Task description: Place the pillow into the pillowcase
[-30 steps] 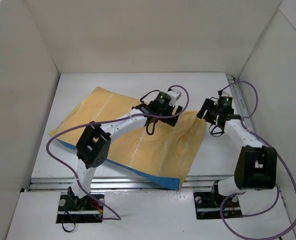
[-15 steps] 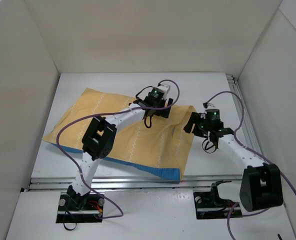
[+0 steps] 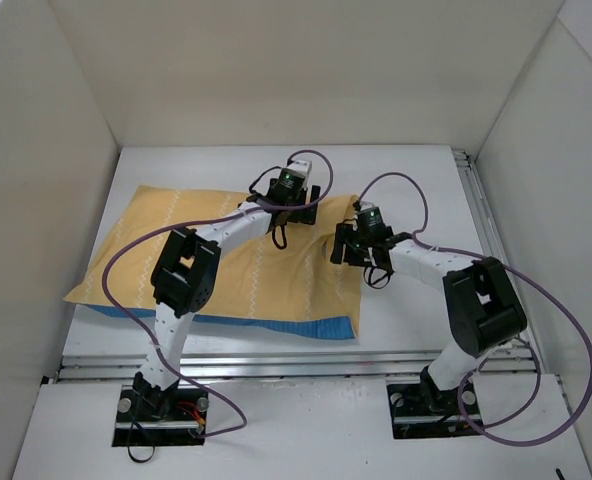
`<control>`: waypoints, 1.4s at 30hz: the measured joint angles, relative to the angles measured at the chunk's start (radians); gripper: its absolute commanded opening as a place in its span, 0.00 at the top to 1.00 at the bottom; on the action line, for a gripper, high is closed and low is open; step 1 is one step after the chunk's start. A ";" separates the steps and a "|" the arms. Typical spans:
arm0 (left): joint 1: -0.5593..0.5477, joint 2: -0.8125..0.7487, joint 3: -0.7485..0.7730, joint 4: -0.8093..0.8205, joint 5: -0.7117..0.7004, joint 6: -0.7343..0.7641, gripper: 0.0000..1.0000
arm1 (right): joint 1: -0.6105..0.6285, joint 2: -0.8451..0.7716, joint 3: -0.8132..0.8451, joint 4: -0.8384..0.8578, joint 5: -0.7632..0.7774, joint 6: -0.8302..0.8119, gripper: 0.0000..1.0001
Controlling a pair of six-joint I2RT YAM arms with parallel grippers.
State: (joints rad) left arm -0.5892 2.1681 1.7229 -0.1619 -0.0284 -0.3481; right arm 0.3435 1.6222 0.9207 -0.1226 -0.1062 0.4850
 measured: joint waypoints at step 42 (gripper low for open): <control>0.048 -0.061 -0.085 0.029 0.077 0.005 0.25 | 0.119 0.233 0.237 -0.060 0.314 0.007 1.00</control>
State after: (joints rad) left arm -0.5411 2.1075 1.6375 -0.1333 0.0486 -0.3428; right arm 0.4625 1.8557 1.1580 -0.1822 0.2077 0.4919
